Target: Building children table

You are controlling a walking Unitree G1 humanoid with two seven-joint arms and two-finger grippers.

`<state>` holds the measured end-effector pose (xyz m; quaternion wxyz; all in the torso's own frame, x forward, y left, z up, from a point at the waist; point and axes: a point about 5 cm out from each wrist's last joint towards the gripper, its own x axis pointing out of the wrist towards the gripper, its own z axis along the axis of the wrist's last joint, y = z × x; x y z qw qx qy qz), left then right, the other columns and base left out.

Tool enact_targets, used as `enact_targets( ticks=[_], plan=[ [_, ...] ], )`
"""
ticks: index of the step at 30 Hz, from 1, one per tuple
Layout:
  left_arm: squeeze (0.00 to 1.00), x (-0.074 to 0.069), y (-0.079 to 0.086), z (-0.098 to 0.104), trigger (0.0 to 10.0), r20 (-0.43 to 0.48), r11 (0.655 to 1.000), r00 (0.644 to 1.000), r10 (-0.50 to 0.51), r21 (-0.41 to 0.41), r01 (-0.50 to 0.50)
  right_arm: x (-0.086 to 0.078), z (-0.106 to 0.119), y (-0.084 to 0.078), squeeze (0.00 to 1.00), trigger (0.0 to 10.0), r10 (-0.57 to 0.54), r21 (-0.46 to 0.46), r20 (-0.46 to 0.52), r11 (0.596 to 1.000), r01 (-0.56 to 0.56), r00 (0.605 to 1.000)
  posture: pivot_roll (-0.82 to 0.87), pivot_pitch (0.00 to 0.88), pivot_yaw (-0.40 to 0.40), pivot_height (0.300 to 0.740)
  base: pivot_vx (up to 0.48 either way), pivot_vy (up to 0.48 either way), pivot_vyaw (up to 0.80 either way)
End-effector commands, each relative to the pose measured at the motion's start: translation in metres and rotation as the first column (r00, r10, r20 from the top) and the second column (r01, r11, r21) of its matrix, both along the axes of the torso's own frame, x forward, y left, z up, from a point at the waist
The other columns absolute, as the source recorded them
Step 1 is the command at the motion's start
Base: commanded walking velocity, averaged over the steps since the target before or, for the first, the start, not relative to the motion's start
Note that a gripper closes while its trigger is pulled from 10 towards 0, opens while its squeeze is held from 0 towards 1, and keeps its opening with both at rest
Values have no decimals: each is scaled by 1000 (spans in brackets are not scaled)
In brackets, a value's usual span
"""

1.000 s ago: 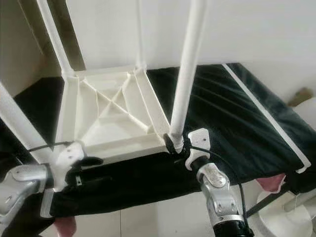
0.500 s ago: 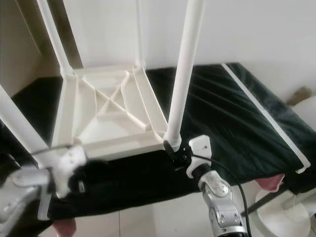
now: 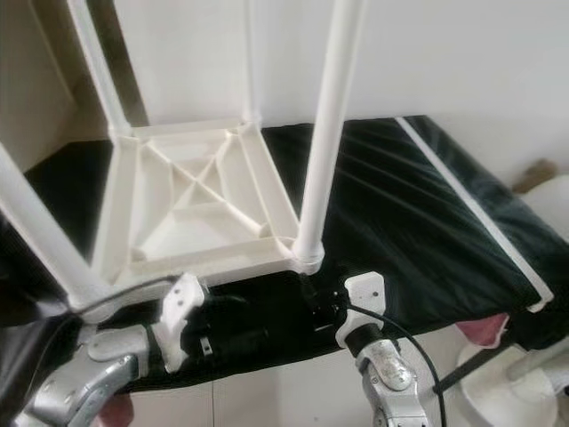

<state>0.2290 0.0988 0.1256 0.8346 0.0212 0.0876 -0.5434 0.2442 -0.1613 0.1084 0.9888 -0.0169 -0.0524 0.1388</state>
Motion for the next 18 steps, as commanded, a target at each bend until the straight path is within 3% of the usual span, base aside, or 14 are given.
enact_targets(
  ticks=[1, 6, 8, 18],
  plan=[
    [0, -2, -6, 3, 10000, -2, 999, 999, -41, -7, 41, 7, 4, -6, 0, 10000, -6, -17, 17, 1000, 6, 1000, -14, 0, 21, 740, 0, 0, 0],
    [0, -1, -14, 4, 10000, 0, 997, 997, -75, -17, 75, 21, 10, -10, 0, 10000, 4, -47, 36, 999, -2, 999, -20, 0, 21, 740, 0, 0, 0],
    [0, 1, -23, 4, 10000, 18, 995, 995, -96, -10, 96, 37, 13, -9, 0, 10000, 50, -80, 37, 996, -47, 998, -34, 0, 21, 740, 0, 0, 0],
    [0, 1, -45, 14, 10000, 32, 988, 989, -146, -47, 147, 67, 17, 3, 0, 10000, 206, -135, -24, 969, -207, 978, -43, 0, 9, 740, 0, 0, 0]
  ],
)
